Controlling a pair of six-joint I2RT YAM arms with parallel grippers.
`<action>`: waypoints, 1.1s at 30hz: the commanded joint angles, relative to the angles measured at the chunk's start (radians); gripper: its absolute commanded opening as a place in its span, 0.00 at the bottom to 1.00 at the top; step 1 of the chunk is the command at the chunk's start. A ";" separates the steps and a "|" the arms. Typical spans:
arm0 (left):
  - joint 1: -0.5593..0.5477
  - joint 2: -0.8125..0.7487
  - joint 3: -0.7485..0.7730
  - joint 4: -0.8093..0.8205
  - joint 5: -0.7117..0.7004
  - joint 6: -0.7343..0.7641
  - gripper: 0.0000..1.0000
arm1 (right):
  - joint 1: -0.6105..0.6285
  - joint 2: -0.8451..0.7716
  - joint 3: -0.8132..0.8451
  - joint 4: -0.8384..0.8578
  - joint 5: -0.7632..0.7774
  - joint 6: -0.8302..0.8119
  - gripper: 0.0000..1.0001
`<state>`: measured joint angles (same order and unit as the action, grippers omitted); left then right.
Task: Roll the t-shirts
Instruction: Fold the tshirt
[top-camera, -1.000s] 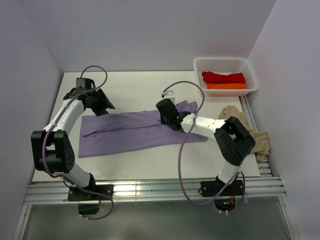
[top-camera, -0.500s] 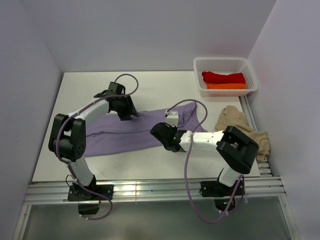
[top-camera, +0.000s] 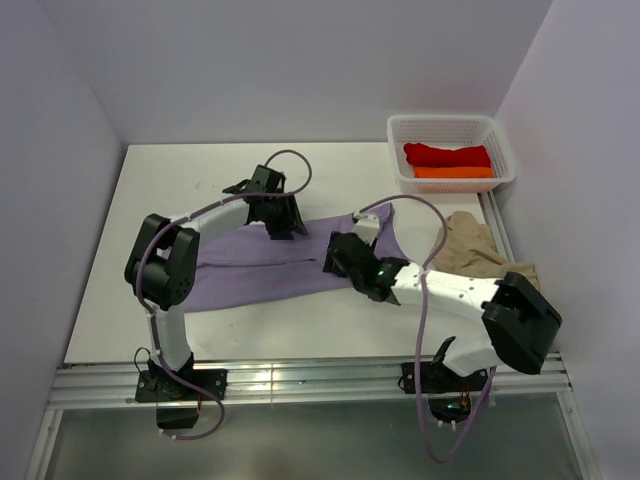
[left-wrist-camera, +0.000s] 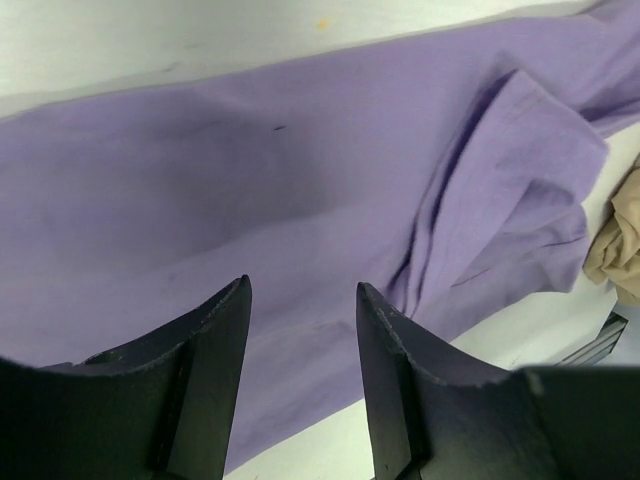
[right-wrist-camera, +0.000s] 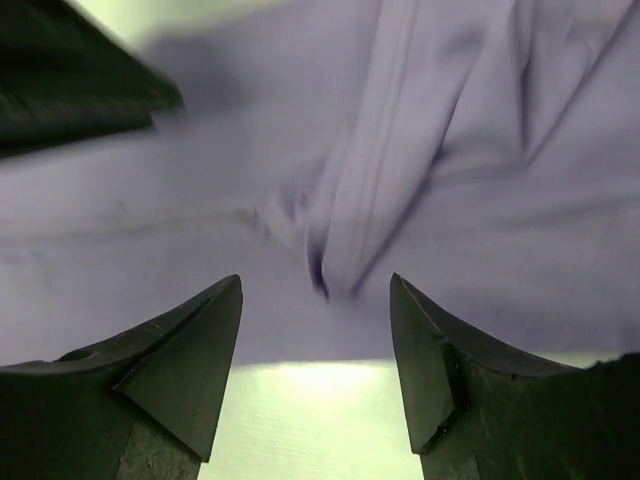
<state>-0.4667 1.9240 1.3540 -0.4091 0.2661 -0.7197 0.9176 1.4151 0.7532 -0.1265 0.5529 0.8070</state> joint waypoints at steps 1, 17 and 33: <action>-0.027 0.018 0.076 0.046 0.022 -0.007 0.51 | -0.136 -0.083 0.012 0.102 -0.160 -0.130 0.68; -0.089 0.096 0.151 0.141 0.038 -0.003 0.52 | -0.444 0.281 0.466 -0.058 -0.447 -0.460 0.61; -0.089 -0.008 0.034 0.191 0.013 0.017 0.71 | -0.531 0.479 0.541 -0.065 -0.587 -0.499 0.59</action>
<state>-0.5533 1.9812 1.3895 -0.2577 0.2825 -0.7185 0.3855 1.8885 1.2572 -0.1894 0.0051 0.3309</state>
